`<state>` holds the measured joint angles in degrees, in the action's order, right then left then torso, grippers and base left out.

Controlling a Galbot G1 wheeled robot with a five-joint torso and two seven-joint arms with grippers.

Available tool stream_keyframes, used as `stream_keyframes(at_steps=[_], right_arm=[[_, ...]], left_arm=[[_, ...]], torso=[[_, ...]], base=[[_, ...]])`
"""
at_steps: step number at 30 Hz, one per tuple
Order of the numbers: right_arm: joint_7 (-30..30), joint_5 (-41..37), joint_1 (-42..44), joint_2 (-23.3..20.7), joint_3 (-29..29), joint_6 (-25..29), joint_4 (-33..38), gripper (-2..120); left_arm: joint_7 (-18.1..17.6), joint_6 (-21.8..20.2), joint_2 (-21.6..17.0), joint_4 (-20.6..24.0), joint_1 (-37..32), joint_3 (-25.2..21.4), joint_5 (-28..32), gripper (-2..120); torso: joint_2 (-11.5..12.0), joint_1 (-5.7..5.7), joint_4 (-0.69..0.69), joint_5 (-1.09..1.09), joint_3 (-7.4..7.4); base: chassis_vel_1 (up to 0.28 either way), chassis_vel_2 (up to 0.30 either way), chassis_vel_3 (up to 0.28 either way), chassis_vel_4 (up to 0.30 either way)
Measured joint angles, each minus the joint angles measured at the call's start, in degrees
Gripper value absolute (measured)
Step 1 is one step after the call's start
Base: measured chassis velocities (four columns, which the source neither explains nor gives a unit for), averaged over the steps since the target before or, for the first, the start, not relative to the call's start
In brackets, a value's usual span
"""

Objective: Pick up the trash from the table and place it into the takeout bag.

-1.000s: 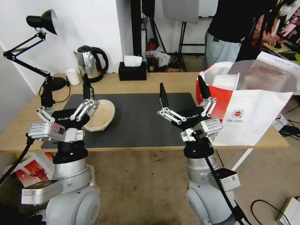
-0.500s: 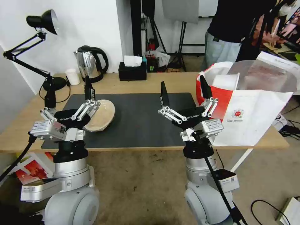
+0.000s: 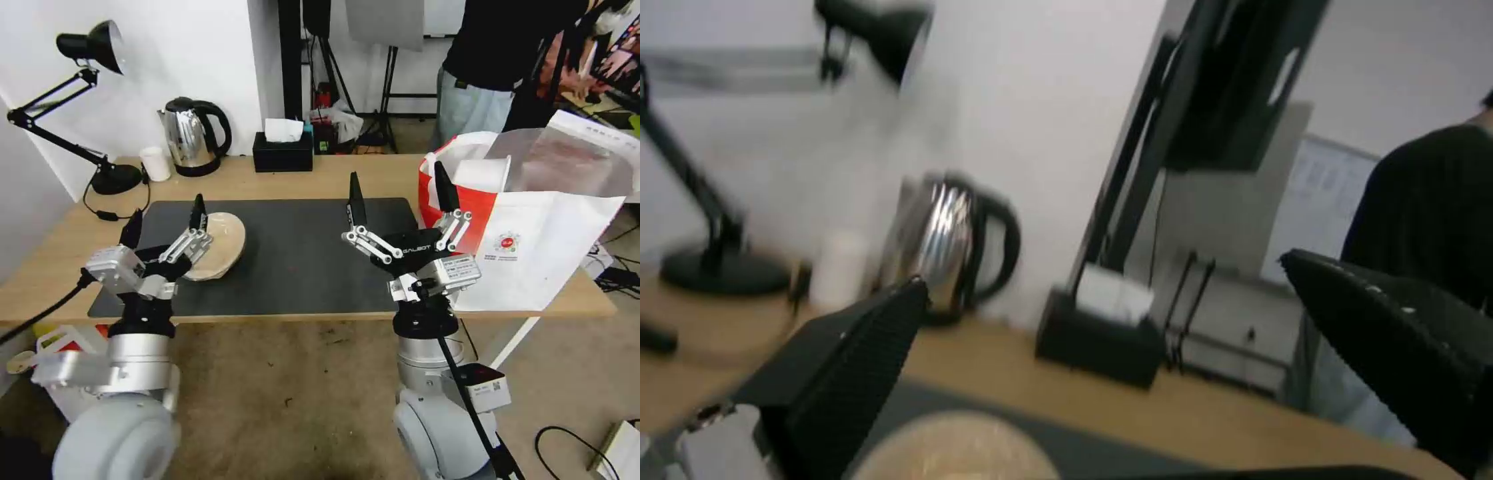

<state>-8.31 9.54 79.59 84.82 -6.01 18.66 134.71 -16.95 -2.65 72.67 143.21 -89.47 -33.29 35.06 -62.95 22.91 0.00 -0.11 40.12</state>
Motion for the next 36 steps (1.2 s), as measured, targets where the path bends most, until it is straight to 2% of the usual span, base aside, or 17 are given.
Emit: stream_keyframes(at_steps=[1,4,5,6,9,10,11,13,14,17,18,21,22,24,28,36], right_arm=[[0.0,0.0,0.0,0.0,0.0,0.0,0.0,100],[-0.02,0.01,0.02,-0.02,-0.01,0.02,-0.09,100],[-0.02,0.0,0.02,-0.05,-0.01,0.02,-0.11,100],[-0.02,0.0,0.02,-0.05,-0.01,0.02,-0.11,100],[-0.02,0.0,-0.05,-0.17,-0.1,0.02,-0.22,100],[-0.02,-0.06,-0.05,-0.35,-0.16,0.05,-0.23,100],[-0.02,-0.06,-0.05,-0.35,-0.16,0.05,-0.23,100],[-0.05,-0.24,-0.11,-0.72,-0.34,0.24,-0.36,100],[-0.05,-0.24,-0.11,-0.72,-0.34,0.24,-0.36,100],[-0.06,-0.33,-0.33,-0.8,-0.37,0.26,-0.37,100],[-0.06,-0.33,-0.33,-0.8,-0.37,0.26,-0.37,100],[-0.06,-0.34,-0.36,-1.04,-0.31,0.27,-0.37,100],[-0.06,-0.34,-0.36,-1.04,-0.31,0.27,-0.37,100],[-0.07,-0.41,-0.38,-1.3,-0.32,0.27,-0.37,100],[-0.09,-0.44,-0.42,-1.48,-0.27,0.27,-0.53,100],[-0.09,-0.44,-0.4,-1.45,0.06,0.25,-0.78,100]], left_arm=[[0.0,0.0,0.0,0.0,0.0,0.0,0.0,100],[-2.98,-3.6,-2.76,0.01,0.77,-2.34,8.18,100],[-4.87,-5.64,-4.14,0.01,1.52,-3.72,12.73,100],[-4.87,-5.64,-4.14,0.01,1.52,-3.72,12.73,100],[-10.8,-12.02,-9.16,0.04,5.36,-11.12,32.9,100],[-15.24,-14.17,-11.27,0.05,7.33,-13.97,40.65,100],[-15.24,-14.17,-11.27,0.05,7.33,-13.97,40.65,100],[-22.44,-16.79,-14.76,0.07,10.25,-18.64,54.32,100],[-22.44,-16.79,-14.76,0.07,10.25,-18.64,54.32,100],[-29.04,-19.06,-17.4,0.09,13.31,-22.02,66.11,100],[-29.04,-19.06,-17.4,0.09,13.31,-22.02,66.11,100],[-36.75,-20.83,-19.63,0.11,16.63,-23.96,79.63,100],[-36.75,-20.83,-19.63,0.11,16.63,-23.96,79.63,100],[-41.06,-21.36,-20.5,0.06,18.03,-24.69,85.33,100],[-44.47,-23.75,-20.83,-0.68,18.48,-25.58,90.84,100],[-46.28,-24.39,-20.35,-2.1,18.37,-25.47,92.02,100]], torso=[[0.0,0.0,0.0,0.0,0.0],[0.0,0.0,0.0,0.01,0.0],[0.0,0.0,0.0,0.01,0.0],[0.0,0.0,0.0,0.01,0.0],[0.0,0.0,0.0,0.01,0.0],[0.0,0.0,0.0,0.01,0.0],[0.0,0.0,0.0,0.01,0.0],[0.0,0.0,0.0,0.01,0.0],[0.0,0.0,0.0,0.01,0.0],[0.0,-0.01,0.0,0.02,0.0],[0.0,-0.01,0.0,0.02,0.0],[0.0,-0.01,-0.01,0.02,0.0],[0.0,-0.01,-0.01,0.02,0.0],[0.0,0.0,-0.02,0.02,0.0],[0.0,-0.01,0.0,0.02,0.0],[0.0,0.0,0.0,0.02,0.0]], base=[[0.0,0.0,0.0,0.0],[0.0,0.0,0.0,0.0],[0.0,0.0,0.0,0.0],[0.0,0.0,0.0,0.0],[0.0,0.0,0.0,0.0],[0.0,0.0,0.0,0.0],[0.0,0.0,0.0,0.0],[0.0,0.0,0.0,0.0],[0.0,0.0,0.0,0.0],[0.0,0.0,0.0,0.0],[0.0,0.0,0.0,0.0],[0.0,0.0,0.0,0.0],[0.0,0.0,0.0,0.0],[0.0,0.0,0.0,0.0],[0.0,0.0,0.0,0.0],[0.0,0.0,0.0,0.0]])
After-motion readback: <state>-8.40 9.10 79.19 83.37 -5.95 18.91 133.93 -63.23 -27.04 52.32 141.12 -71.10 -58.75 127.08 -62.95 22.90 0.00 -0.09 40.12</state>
